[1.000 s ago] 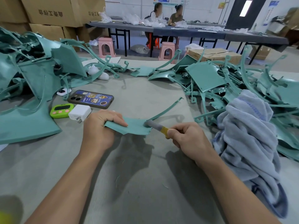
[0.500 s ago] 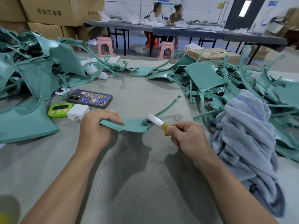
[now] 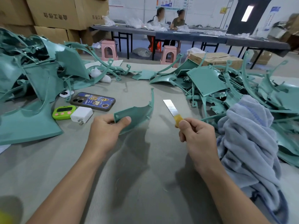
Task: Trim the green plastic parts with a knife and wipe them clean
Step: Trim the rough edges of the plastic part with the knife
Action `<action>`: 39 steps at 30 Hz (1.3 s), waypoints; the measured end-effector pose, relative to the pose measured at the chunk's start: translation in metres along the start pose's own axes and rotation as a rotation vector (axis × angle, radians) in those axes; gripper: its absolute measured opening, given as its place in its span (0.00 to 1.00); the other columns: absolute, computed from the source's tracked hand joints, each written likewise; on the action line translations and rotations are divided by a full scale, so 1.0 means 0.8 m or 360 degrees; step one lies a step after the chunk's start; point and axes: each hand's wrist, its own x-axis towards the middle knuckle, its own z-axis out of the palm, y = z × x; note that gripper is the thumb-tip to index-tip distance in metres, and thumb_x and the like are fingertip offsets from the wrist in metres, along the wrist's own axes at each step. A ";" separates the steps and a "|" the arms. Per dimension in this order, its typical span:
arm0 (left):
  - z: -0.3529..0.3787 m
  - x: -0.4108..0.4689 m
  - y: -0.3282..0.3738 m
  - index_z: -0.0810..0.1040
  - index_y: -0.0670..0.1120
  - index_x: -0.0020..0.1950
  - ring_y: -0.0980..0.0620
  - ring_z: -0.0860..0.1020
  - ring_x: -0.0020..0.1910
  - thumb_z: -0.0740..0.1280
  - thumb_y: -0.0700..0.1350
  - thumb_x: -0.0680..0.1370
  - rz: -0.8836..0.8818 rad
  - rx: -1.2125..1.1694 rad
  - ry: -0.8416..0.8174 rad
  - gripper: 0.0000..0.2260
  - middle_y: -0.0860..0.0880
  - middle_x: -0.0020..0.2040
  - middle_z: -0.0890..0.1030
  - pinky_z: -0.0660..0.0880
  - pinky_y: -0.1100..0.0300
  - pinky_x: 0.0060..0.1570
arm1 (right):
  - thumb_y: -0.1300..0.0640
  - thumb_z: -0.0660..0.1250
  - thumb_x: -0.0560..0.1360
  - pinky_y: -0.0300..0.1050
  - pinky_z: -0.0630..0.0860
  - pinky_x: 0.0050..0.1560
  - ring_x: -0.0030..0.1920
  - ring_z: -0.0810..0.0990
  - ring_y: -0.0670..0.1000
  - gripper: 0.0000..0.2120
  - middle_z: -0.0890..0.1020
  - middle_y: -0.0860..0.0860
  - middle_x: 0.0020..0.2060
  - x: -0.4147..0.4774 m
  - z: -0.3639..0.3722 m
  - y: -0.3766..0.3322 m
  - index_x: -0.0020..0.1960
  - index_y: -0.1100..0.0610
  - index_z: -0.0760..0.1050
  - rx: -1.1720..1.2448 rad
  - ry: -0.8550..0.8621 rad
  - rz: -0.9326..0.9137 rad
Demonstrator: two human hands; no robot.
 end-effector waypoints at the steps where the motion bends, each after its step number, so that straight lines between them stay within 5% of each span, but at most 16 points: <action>1: 0.000 0.000 0.000 0.86 0.60 0.38 0.59 0.84 0.40 0.76 0.43 0.74 0.0026 0.0019 -0.0002 0.11 0.58 0.40 0.87 0.79 0.65 0.41 | 0.56 0.66 0.79 0.36 0.64 0.26 0.25 0.67 0.45 0.11 0.75 0.48 0.23 -0.002 0.000 -0.003 0.40 0.50 0.82 0.0021 0.0004 -0.0045; 4: 0.000 -0.003 -0.002 0.87 0.59 0.43 0.60 0.83 0.39 0.77 0.52 0.71 0.0159 0.0224 0.0016 0.02 0.59 0.39 0.86 0.79 0.62 0.40 | 0.53 0.66 0.79 0.37 0.65 0.27 0.25 0.68 0.44 0.10 0.78 0.50 0.26 -0.010 0.005 -0.010 0.39 0.50 0.80 -0.0039 -0.0040 -0.0194; 8: 0.005 -0.008 -0.005 0.83 0.64 0.47 0.47 0.79 0.37 0.68 0.64 0.68 0.0346 0.0480 -0.0072 0.11 0.50 0.36 0.81 0.77 0.50 0.37 | 0.50 0.65 0.78 0.33 0.64 0.30 0.26 0.71 0.42 0.12 0.77 0.46 0.26 -0.020 0.022 -0.015 0.36 0.46 0.77 -0.0266 -0.0187 -0.0290; 11: 0.007 -0.012 -0.005 0.79 0.66 0.51 0.49 0.74 0.35 0.67 0.62 0.72 0.0584 0.0562 -0.0152 0.09 0.58 0.33 0.76 0.71 0.54 0.34 | 0.49 0.66 0.79 0.37 0.65 0.29 0.27 0.71 0.43 0.11 0.76 0.44 0.27 -0.017 0.023 -0.011 0.39 0.47 0.77 -0.0505 -0.0166 -0.0281; 15: 0.006 -0.010 -0.007 0.78 0.67 0.54 0.48 0.76 0.37 0.70 0.57 0.73 0.0636 0.0588 -0.0140 0.11 0.61 0.37 0.79 0.74 0.52 0.36 | 0.53 0.69 0.80 0.42 0.63 0.30 0.27 0.70 0.45 0.10 0.75 0.42 0.26 -0.001 0.003 -0.006 0.39 0.49 0.79 -0.0638 0.0156 -0.0215; 18: 0.007 -0.012 -0.004 0.78 0.65 0.57 0.54 0.75 0.36 0.70 0.56 0.74 0.0723 0.0634 -0.0154 0.12 0.68 0.38 0.78 0.72 0.58 0.37 | 0.47 0.67 0.78 0.41 0.65 0.27 0.26 0.68 0.44 0.10 0.74 0.43 0.25 -0.008 0.007 -0.012 0.38 0.44 0.79 -0.0307 -0.0075 -0.0272; 21: 0.007 -0.014 -0.004 0.83 0.59 0.53 0.57 0.76 0.39 0.71 0.52 0.74 0.0743 0.0700 -0.0162 0.08 0.72 0.41 0.78 0.69 0.66 0.39 | 0.49 0.69 0.78 0.34 0.62 0.28 0.27 0.70 0.45 0.09 0.74 0.43 0.26 -0.009 0.013 -0.009 0.39 0.47 0.79 -0.0604 -0.0107 -0.0257; 24: 0.005 -0.015 -0.005 0.87 0.56 0.50 0.59 0.77 0.42 0.72 0.50 0.75 0.0757 0.0749 -0.0173 0.06 0.72 0.43 0.80 0.70 0.67 0.42 | 0.55 0.70 0.79 0.33 0.62 0.28 0.29 0.72 0.43 0.12 0.75 0.38 0.27 -0.001 0.001 -0.008 0.37 0.48 0.77 -0.0712 0.0149 -0.0252; 28: 0.008 -0.015 -0.004 0.88 0.51 0.51 0.66 0.75 0.43 0.76 0.44 0.76 0.0795 0.0819 -0.0180 0.05 0.67 0.40 0.80 0.66 0.74 0.43 | 0.48 0.68 0.77 0.33 0.62 0.28 0.27 0.70 0.43 0.08 0.75 0.42 0.27 -0.015 0.010 -0.010 0.41 0.50 0.80 -0.0565 -0.0080 -0.0345; 31: 0.011 -0.016 -0.004 0.88 0.51 0.52 0.68 0.75 0.44 0.76 0.43 0.76 0.0806 0.0842 -0.0195 0.07 0.61 0.45 0.85 0.67 0.74 0.45 | 0.51 0.68 0.79 0.38 0.64 0.29 0.29 0.72 0.45 0.10 0.76 0.41 0.29 -0.008 0.012 -0.001 0.40 0.52 0.79 -0.0794 0.0060 -0.0207; 36: 0.018 -0.026 -0.006 0.87 0.52 0.52 0.58 0.80 0.48 0.76 0.44 0.75 0.0868 0.1002 -0.0086 0.08 0.58 0.49 0.86 0.78 0.57 0.45 | 0.56 0.68 0.79 0.41 0.65 0.27 0.24 0.67 0.44 0.12 0.76 0.48 0.24 -0.003 0.001 -0.009 0.37 0.54 0.80 -0.0224 0.0008 -0.0089; 39: 0.028 -0.029 -0.002 0.87 0.53 0.52 0.56 0.80 0.48 0.74 0.44 0.74 0.0927 0.1105 0.0008 0.08 0.57 0.49 0.86 0.78 0.59 0.41 | 0.57 0.67 0.80 0.38 0.66 0.26 0.25 0.69 0.47 0.11 0.80 0.53 0.27 -0.016 0.012 -0.019 0.41 0.54 0.83 0.0120 -0.0230 0.0048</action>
